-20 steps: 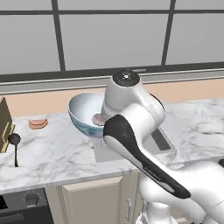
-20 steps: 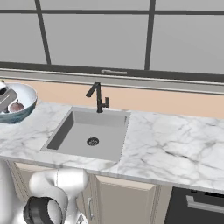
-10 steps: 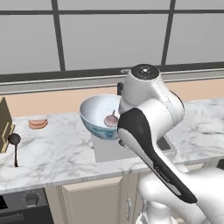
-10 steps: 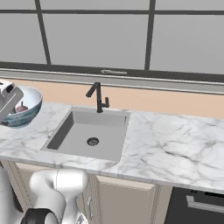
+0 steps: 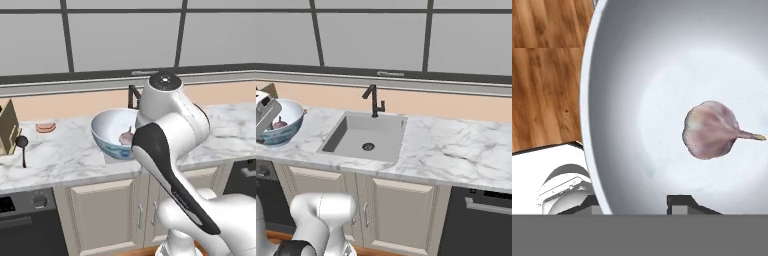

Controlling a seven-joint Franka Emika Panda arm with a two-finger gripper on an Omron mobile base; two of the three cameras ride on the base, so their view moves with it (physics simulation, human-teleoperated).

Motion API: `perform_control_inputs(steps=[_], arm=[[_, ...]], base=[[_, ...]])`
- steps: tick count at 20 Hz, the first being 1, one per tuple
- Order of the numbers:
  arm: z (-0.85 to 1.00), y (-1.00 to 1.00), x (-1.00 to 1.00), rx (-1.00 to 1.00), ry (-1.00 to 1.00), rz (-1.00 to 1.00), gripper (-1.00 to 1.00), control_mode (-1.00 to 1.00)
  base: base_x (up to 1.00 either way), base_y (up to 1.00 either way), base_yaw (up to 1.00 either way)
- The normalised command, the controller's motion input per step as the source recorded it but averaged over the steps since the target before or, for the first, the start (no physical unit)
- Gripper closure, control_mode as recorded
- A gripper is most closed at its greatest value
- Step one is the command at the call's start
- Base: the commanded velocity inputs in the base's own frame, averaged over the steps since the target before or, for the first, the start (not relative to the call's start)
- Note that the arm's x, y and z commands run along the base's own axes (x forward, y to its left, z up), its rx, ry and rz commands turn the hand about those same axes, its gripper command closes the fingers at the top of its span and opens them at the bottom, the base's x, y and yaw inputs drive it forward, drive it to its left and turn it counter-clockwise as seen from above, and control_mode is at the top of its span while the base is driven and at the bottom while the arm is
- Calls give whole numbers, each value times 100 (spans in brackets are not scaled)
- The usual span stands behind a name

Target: Pick the garlic from the sink and place it in the bowl. Then pick the bowl and place it in the microwave. Then close the microwave door and press the start button.

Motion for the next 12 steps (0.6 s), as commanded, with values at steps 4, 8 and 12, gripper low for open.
perform_control_inputs(steps=[4, 8, 12], arm=[[0, 0, 0, 0, 0, 0, 100, 100], [0, 0, 0, 0, 0, 0, 100, 100], [0, 0, 0, 0, 0, 0, 100, 100]], base=[[-11, -4, -21], [-6, -10, -79], [-14, -13, -81]])
